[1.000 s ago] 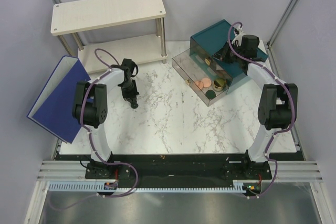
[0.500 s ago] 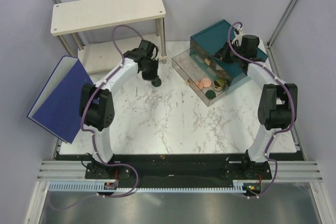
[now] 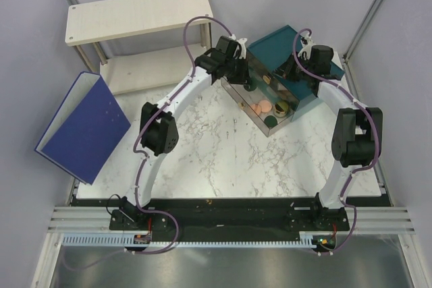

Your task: Organize the makeup

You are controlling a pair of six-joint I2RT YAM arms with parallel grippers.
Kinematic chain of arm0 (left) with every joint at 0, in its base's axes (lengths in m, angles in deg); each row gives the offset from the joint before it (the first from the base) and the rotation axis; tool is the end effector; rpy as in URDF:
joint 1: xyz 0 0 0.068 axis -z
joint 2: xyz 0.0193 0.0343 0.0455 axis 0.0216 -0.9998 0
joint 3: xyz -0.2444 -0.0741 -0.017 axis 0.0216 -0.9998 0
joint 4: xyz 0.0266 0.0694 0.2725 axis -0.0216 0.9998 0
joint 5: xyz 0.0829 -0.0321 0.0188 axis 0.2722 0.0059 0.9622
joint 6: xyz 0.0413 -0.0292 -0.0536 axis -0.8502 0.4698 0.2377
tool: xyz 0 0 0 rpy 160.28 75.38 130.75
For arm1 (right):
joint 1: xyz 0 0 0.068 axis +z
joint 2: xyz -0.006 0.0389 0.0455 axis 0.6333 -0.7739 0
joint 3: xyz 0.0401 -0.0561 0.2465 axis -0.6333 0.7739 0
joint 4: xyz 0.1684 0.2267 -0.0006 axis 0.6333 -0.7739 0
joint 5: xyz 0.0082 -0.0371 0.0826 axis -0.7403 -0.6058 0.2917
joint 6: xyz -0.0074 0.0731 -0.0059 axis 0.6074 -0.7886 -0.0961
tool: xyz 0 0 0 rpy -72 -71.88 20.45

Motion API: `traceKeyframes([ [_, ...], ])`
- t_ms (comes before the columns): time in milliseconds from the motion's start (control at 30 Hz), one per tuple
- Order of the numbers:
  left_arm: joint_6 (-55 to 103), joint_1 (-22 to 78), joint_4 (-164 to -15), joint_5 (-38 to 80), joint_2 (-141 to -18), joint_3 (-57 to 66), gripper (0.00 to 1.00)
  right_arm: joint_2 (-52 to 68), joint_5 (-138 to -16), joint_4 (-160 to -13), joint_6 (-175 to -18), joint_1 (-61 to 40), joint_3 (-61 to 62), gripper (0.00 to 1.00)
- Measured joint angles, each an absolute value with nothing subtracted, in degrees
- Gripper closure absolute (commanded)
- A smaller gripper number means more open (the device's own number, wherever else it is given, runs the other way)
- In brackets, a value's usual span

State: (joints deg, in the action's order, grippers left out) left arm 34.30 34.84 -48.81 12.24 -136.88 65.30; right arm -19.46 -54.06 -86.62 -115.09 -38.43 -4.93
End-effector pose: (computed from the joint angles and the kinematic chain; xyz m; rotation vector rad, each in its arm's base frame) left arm 0.4558 -0.3245 0.2706 0.4162 2.3118 -0.8311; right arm 0.4746 0.0381 0.2181 0.1115 2.0872 0.8220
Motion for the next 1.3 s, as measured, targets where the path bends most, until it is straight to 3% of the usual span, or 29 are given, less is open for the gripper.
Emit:
traceKeyframes([
  [100, 35.59, 35.56, -50.05, 10.45, -139.52, 65.3, 0.59, -19.42, -54.06, -86.54, -115.09, -38.43, -4.86, 0.81],
  [200, 36.66, 36.15, -51.41, 9.55, -141.14, 65.3, 0.39, -19.42, -54.06, -86.49, -115.09, -38.43, -4.84, 0.81],
  [267, 37.14, 36.48, -51.85, 9.42, -141.49, 65.3, 0.39, -19.42, -54.04, -86.47, -115.09, -38.43, -4.84, 0.81],
  [467, 37.25, 36.72, -53.62, 9.42, -141.29, 64.82, 0.46, -19.42, -54.04, -86.47, -115.09, -38.43, -4.84, 0.81],
  [567, 37.21, 36.33, -54.6, 9.61, -138.15, 59.38, 0.64, -19.42, -54.04, -86.47, -115.09, -38.43, -4.84, 0.81],
  [600, 37.23, 36.13, -55.19, 9.61, -136.44, 56.41, 0.8, -19.42, -54.04, -86.47, -115.07, -38.43, -4.84, 0.81],
  [700, 37.84, 35.06, -56.94, 9.18, -130.3, 46.68, 0.98, -19.42, -54.04, -86.47, -115.09, -38.43, -4.84, 0.81],
  [833, 38.72, 32.72, -60.85, 8.06, -122.28, 32.65, 0.98, -19.42, -54.02, -86.47, -115.09, -38.43, -4.84, 0.81],
  [967, 40.12, 31.3, -62.55, 7.63, -121.58, 26.81, 0.98, -19.42, -54.02, -86.47, -115.09, -38.43, -4.84, 0.81],
  [1300, 50.0, 32.15, -67.34, -1.1, -133.82, 29.33, 0.98, -19.42, -54.0, -86.43, -115.09, -38.43, -4.84, 0.81],
])
